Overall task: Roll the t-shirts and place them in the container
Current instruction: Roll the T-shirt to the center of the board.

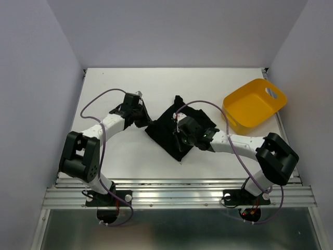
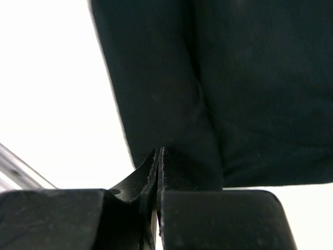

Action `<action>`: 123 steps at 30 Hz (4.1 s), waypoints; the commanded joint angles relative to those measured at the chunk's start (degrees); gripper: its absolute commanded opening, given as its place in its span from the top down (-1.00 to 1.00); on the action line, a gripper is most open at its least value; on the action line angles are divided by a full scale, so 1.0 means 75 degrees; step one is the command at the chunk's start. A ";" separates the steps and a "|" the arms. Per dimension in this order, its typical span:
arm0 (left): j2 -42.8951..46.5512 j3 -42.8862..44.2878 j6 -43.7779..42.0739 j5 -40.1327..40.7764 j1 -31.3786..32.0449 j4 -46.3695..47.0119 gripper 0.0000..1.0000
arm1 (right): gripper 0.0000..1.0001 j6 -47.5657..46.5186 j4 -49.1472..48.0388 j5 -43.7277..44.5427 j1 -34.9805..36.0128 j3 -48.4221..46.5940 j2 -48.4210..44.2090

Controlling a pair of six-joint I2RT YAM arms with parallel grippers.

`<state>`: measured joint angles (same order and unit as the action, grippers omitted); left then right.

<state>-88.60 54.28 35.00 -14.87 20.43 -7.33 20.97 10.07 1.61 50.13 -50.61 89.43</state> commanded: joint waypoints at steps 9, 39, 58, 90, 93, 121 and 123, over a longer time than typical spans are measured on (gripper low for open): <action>-0.0796 0.0158 0.0137 0.0459 -0.0157 -0.0042 1.00 | 0.99 0.1118 -0.0182 0.0500 -0.0063 -0.2040 0.1481; 0.2414 -0.2115 0.2245 0.0589 -0.0509 0.0039 -0.96 | 0.99 0.0930 0.0580 0.0899 -0.0157 -0.0893 -0.0873; 0.0365 -0.2937 0.3431 0.0097 -0.0169 0.3321 -0.59 | 0.98 0.1094 0.0720 0.0992 -0.0157 -0.0682 -0.1131; 0.1489 -0.1531 0.2306 -0.0102 -0.0215 0.0193 1.00 | -0.55 -0.1413 0.1061 0.5539 0.3616 -0.1385 0.0673; 0.1477 -0.1554 0.2294 -0.0150 -0.0251 0.0169 1.00 | -0.56 -0.1565 0.0815 0.5621 0.3687 -0.1420 0.1025; 0.1594 -0.1753 0.2177 -0.0314 -0.0544 0.0134 1.00 | 0.47 -0.0874 -0.0428 0.8247 0.3992 -0.1092 0.2842; 0.1617 -0.1753 0.2130 -0.0314 -0.0555 0.0169 1.00 | 0.55 -0.0909 -0.0428 0.8247 0.3992 -0.1080 0.2714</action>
<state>-78.87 40.53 52.69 -16.93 16.78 -6.94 12.51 8.01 61.60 79.96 -59.53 111.46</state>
